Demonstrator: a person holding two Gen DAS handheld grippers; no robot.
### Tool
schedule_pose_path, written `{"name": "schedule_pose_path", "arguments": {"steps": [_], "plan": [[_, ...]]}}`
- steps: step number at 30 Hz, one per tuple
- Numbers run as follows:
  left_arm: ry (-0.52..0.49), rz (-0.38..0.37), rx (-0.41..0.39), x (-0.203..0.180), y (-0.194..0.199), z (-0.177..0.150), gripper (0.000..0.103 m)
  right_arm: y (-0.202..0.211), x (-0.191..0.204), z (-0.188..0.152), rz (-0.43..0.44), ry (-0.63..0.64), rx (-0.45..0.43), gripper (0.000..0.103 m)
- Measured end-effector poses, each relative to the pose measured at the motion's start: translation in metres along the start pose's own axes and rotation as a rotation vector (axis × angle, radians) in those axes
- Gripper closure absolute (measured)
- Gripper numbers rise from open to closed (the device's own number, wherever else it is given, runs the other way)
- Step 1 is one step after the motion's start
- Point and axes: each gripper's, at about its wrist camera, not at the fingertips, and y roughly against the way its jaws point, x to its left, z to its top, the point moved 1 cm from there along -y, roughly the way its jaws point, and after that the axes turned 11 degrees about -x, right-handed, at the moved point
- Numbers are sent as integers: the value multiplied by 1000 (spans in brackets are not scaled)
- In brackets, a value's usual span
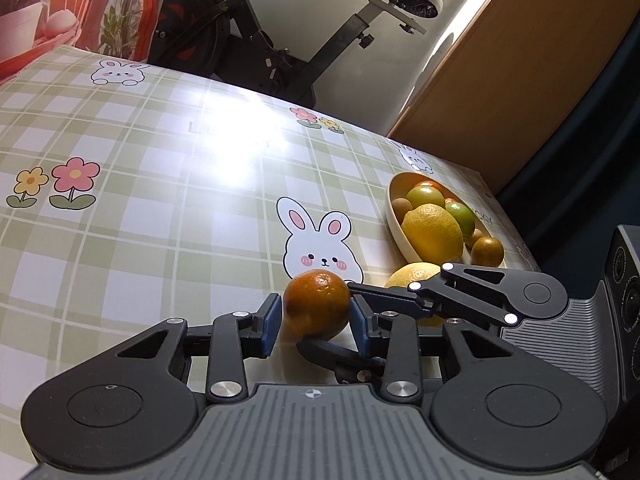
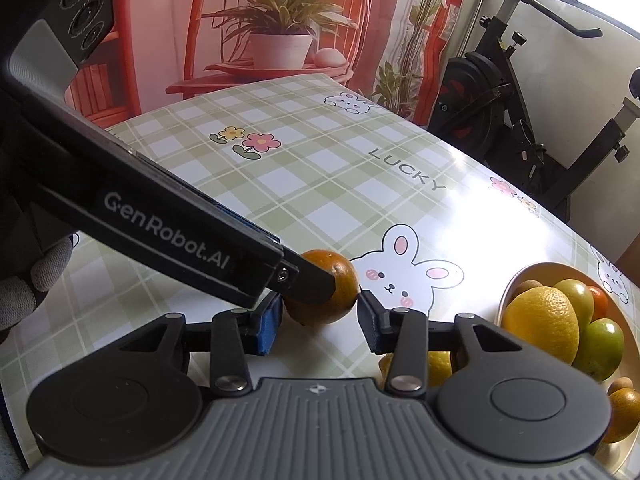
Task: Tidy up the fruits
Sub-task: 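Close the left gripper on the dark orange tangerine and lift it, then carry the tangerine in the left gripper over the beige plate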
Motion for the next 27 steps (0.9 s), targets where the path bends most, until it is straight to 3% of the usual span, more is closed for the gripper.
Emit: {"name": "schedule_pose_path", "arguments": {"steps": [10,17,27], "plan": [[-69,31,-33,-15,6,-2,65,-1,-2,0,-3,-52,-26,58],[-141,20,-107,-43,21,7,65,27,-2,2,-49,-79,-141,58],[-269,9,-97,-90,16,11,65,66,-21,-2,-103,-128,-240,58]]}}
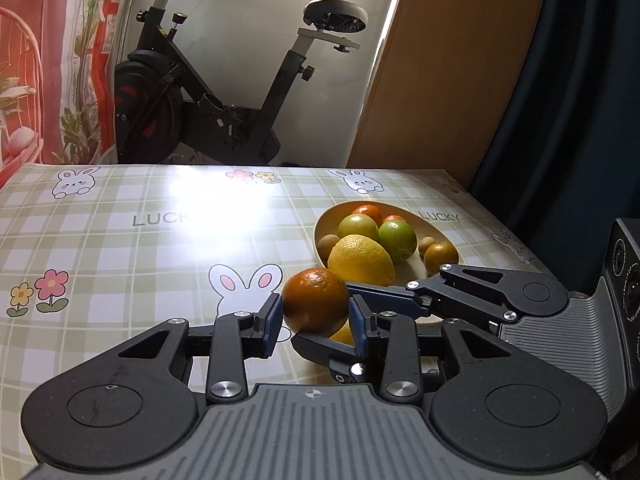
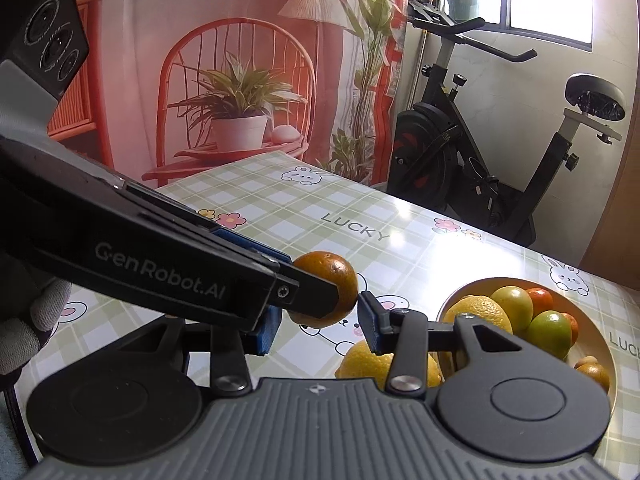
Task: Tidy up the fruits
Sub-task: 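Carry the tangerine in the left gripper over the beige plate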
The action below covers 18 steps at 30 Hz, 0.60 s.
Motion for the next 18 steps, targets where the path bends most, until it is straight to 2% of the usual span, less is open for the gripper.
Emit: {"name": "schedule_pose_path", "arguments": {"steps": [8,18], "plan": [[-89,-9,47,-31,-21,9,65,21,-26,-8,-38,-79,-43,58],[-165,-40,100,-68,-63,15,64,41,-78,-18,-113,-194,-80,58]]}}
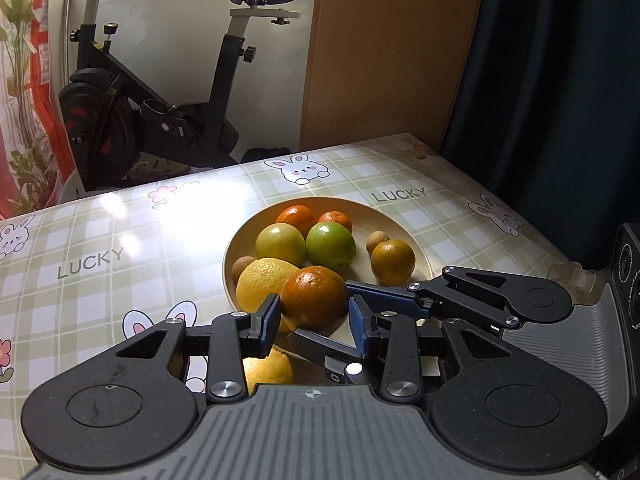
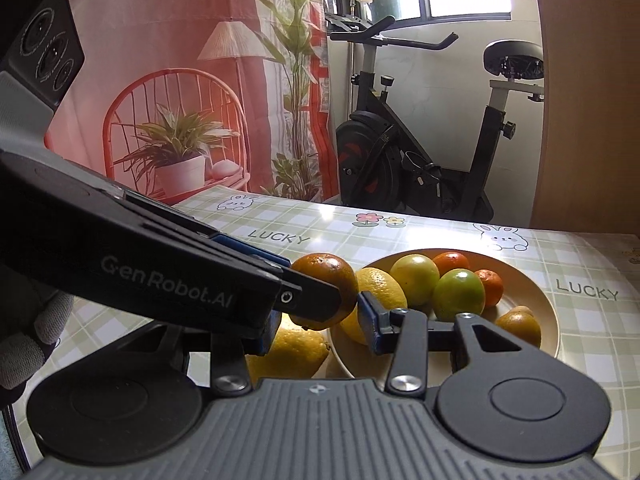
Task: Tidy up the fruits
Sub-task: 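Carry the tangerine in the left gripper over the beige plate, then lower the tangerine onto the plate and open the left gripper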
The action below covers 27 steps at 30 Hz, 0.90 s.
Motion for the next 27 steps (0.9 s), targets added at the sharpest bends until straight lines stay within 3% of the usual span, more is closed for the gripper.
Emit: {"name": "schedule_pose_path", "arguments": {"steps": [14,27], "plan": [[-49,-6,96,-22,-57,10,63,-2,-52,-18,-71,-27,-10,58],[-40,-19,134,-25,-72,4,62,-15,-55,-23,-139,-10,12,58]]}}
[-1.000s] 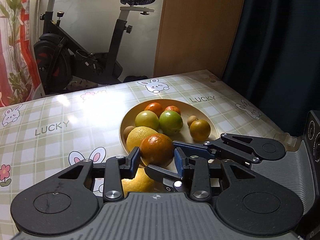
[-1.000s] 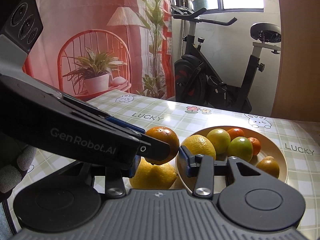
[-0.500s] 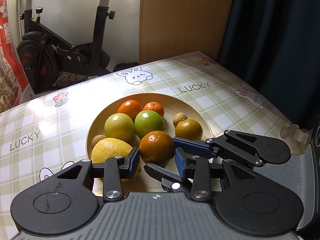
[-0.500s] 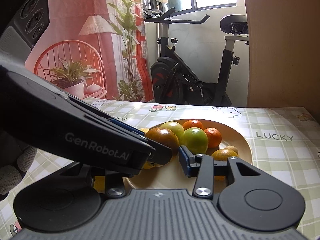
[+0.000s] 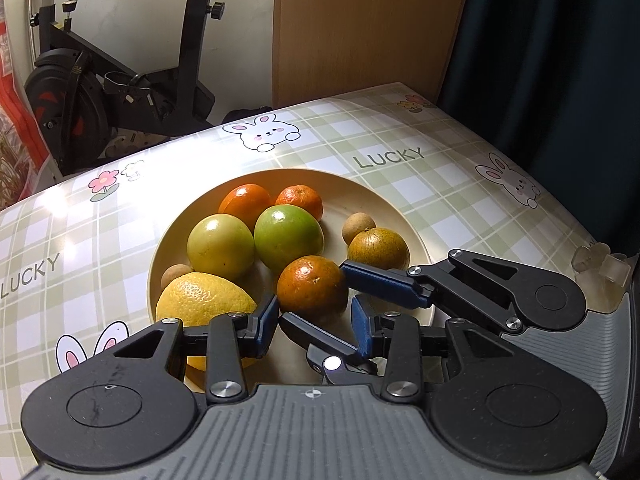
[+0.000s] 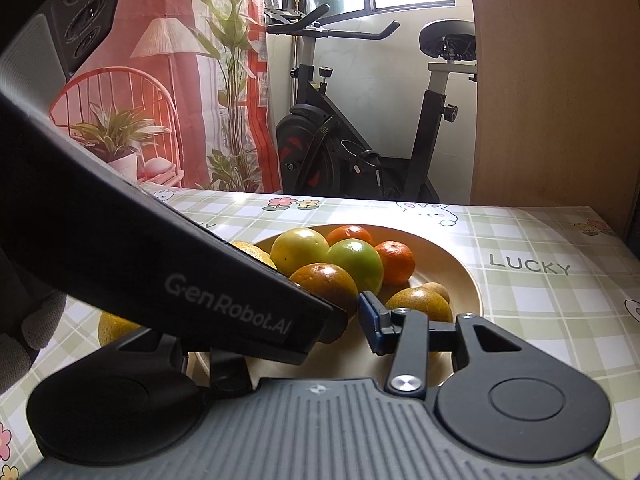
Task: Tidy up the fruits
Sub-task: 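Lower the tangerine onto the plate and open the left gripper, then withdraw the left gripper and move it down to a yellow lemon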
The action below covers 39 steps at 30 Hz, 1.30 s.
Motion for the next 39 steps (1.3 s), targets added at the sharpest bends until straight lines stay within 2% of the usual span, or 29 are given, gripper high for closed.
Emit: {"name": "schedule_pose_path", "arguments": {"steps": [8,17,21,24,30,32,34,35,37,39], "plan": [[31,-6,-6,3,-2,0,62,-4,0,-2,-22,1,26,58],[61,-25,-54,8,15,3,60,-7,-1,0,-27,-1,37,57],[149,-18,-108,20,35,3,60,-7,-3,-1,-29,-6,40,57],[263,1,-167,34,55,-2,60,-8,-4,1,-23,-13,35,56],[325,89,-209,58,88,-21,59,-3,-7,0,-19,-28,15,46],[352,118,-220,67,97,-27,59,-1,-7,0,-8,-30,2,40],[377,139,-231,75,106,-32,57,0,-5,1,-3,-20,2,29],[385,152,-235,79,111,-36,56,0,-3,1,-9,-9,3,29],[395,174,-242,86,118,-41,47,2,-1,2,-13,-1,11,28],[412,191,-252,93,125,-45,47,8,1,3,-18,-8,9,28]]}}
